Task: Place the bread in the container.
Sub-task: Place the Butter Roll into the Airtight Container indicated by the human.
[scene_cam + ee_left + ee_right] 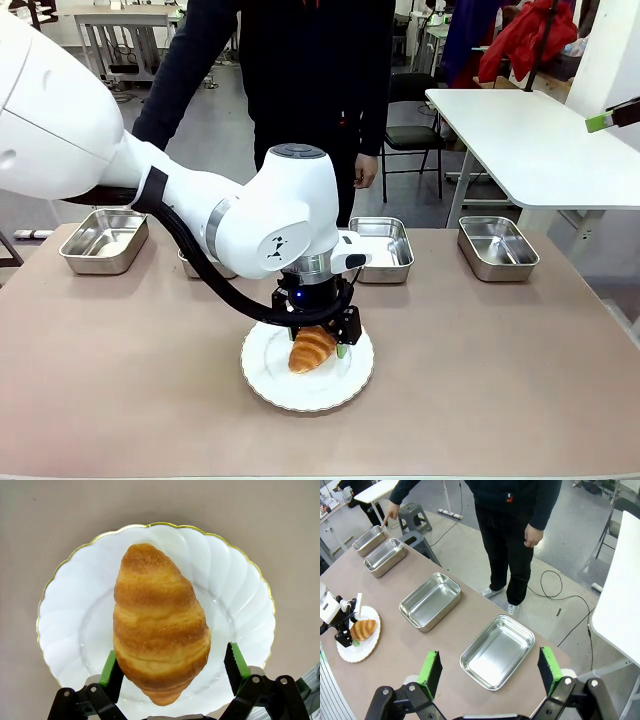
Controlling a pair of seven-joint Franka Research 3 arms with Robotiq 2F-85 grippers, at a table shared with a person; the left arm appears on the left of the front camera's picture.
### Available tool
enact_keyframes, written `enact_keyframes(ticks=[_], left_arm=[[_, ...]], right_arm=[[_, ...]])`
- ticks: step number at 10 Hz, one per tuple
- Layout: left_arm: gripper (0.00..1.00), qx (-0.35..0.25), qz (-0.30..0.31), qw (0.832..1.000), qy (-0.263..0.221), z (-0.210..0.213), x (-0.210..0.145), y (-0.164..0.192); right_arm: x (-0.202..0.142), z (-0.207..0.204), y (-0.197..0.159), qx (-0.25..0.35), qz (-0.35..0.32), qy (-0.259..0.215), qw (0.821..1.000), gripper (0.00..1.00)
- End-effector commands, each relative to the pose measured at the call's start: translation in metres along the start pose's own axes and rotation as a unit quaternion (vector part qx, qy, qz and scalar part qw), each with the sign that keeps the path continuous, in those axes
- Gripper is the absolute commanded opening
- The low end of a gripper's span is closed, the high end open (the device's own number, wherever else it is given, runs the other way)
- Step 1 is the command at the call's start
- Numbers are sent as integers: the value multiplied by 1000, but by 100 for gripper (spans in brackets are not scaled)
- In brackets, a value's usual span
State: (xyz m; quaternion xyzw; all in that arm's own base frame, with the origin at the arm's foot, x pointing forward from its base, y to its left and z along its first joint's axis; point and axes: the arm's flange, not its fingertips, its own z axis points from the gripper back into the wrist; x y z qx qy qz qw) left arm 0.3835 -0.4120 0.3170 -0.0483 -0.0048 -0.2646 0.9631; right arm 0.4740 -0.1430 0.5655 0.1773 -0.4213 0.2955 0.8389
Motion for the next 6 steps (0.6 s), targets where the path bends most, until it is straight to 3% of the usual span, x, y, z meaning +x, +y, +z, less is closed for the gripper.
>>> enact_keyframes(ticks=[1, 3, 4, 5, 6], left_arm=[[100, 4, -12, 1000, -11, -4, -1, 1], [100, 21, -15, 1000, -15, -6, -1, 1], [81, 22, -15, 1000, -13, -6, -1, 2], [81, 24, -13, 1000, -14, -5, 0, 2], [62, 31, -13, 999, -16, -5, 0, 3]], right_arm=[[1, 0, 0, 2, 1, -5, 1000, 100], [1, 0, 0, 2, 1, -5, 1000, 100], [1, 0, 0, 2, 1, -5, 1000, 100], [1, 0, 0, 2, 1, -5, 1000, 100], [1, 0, 0, 2, 1, -5, 1000, 100]])
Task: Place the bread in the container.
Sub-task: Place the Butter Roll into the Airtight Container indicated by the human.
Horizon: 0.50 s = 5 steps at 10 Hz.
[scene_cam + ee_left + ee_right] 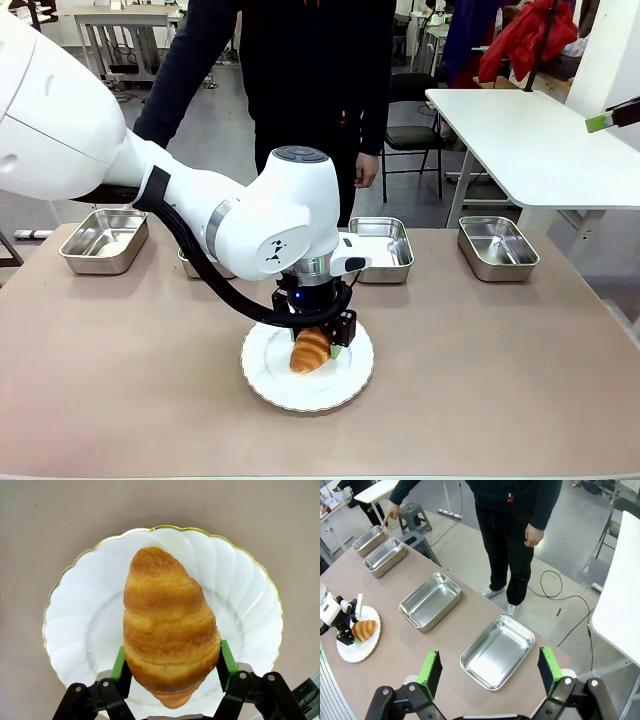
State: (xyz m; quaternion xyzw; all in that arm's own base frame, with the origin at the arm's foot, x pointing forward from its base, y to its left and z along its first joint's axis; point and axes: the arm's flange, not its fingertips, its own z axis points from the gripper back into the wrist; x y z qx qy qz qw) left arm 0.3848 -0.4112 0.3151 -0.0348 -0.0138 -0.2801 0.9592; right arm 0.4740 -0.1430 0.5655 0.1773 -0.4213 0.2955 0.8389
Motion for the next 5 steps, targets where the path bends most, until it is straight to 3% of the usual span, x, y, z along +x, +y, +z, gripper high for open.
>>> enact_keyframes(ticks=[1, 2, 5], left_arm=[[79, 19, 4, 1000, -16, -4, -1, 1], [43, -5, 0, 1000, -10, -5, 0, 4], [43, 2, -1, 1000, -1, 0, 0, 1]], right_arm=[[1, 0, 0, 2, 1, -5, 1000, 100], [1, 0, 0, 2, 1, -5, 1000, 100], [1, 0, 0, 2, 1, -5, 1000, 100]])
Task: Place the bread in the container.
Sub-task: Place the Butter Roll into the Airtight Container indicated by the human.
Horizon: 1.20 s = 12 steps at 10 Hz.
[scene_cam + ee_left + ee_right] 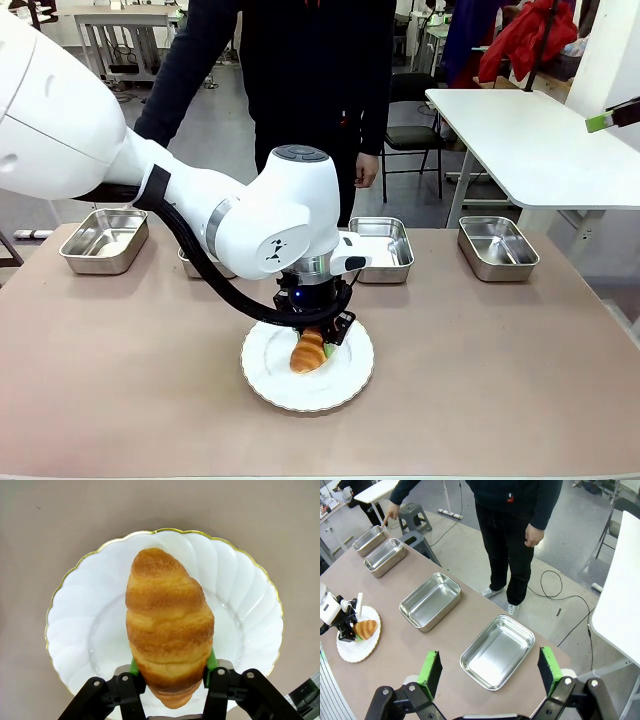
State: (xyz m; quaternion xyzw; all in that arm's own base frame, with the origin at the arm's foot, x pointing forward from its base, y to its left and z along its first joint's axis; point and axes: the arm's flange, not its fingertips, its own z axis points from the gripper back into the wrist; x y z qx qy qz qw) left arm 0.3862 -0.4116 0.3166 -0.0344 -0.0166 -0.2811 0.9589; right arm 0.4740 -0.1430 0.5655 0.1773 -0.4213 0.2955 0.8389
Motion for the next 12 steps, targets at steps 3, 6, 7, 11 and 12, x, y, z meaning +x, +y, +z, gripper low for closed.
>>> enact_keyframes(ticks=[3, 6, 7, 11, 12], left_arm=[[43, 1, 0, 1000, 1, -1, -1, 0], [43, -8, -9, 1000, -17, 15, -1, 4], [43, -2, 2, 999, -34, 30, -3, 13], [43, 46, 35, 992, -114, 153, -12, 83], [43, 46, 35, 992, -114, 189, -14, 117]], right_arm=[[1, 0, 0, 2, 1, -5, 1000, 100], [1, 0, 0, 2, 1, -5, 1000, 100], [1, 0, 0, 2, 1, -5, 1000, 100], [1, 0, 0, 2, 1, -5, 1000, 100], [1, 0, 0, 2, 1, -5, 1000, 100]])
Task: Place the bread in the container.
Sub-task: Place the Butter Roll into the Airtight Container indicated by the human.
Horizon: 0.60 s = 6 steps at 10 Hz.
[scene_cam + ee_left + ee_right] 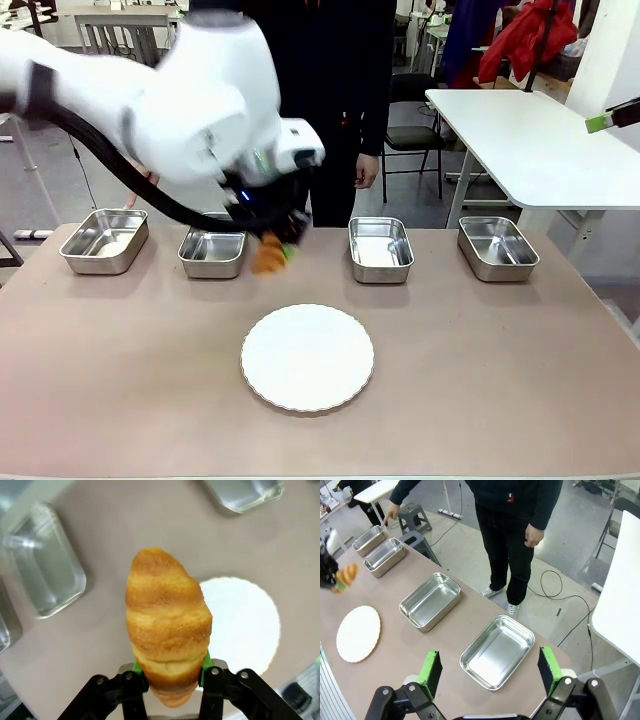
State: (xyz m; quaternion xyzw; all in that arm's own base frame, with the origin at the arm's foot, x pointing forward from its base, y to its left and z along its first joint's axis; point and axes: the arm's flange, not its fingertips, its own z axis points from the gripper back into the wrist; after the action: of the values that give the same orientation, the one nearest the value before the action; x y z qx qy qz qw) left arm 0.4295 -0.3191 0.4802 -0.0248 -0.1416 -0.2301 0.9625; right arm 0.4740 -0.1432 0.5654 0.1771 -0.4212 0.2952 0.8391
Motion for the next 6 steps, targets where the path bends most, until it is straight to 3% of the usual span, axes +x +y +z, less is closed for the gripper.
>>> enact_keyframes(ticks=[1, 3, 6], left_arm=[[43, 12, -10, 1000, 15, 39, -1, 56], [43, 23, 11, 999, 26, 64, -9, 111], [43, 35, 44, 998, 42, 57, -23, 172]], right_arm=[[1, 0, 1, 2, 1, -5, 1000, 100], [1, 0, 1, 2, 1, -5, 1000, 100], [1, 0, 1, 2, 1, -5, 1000, 100]])
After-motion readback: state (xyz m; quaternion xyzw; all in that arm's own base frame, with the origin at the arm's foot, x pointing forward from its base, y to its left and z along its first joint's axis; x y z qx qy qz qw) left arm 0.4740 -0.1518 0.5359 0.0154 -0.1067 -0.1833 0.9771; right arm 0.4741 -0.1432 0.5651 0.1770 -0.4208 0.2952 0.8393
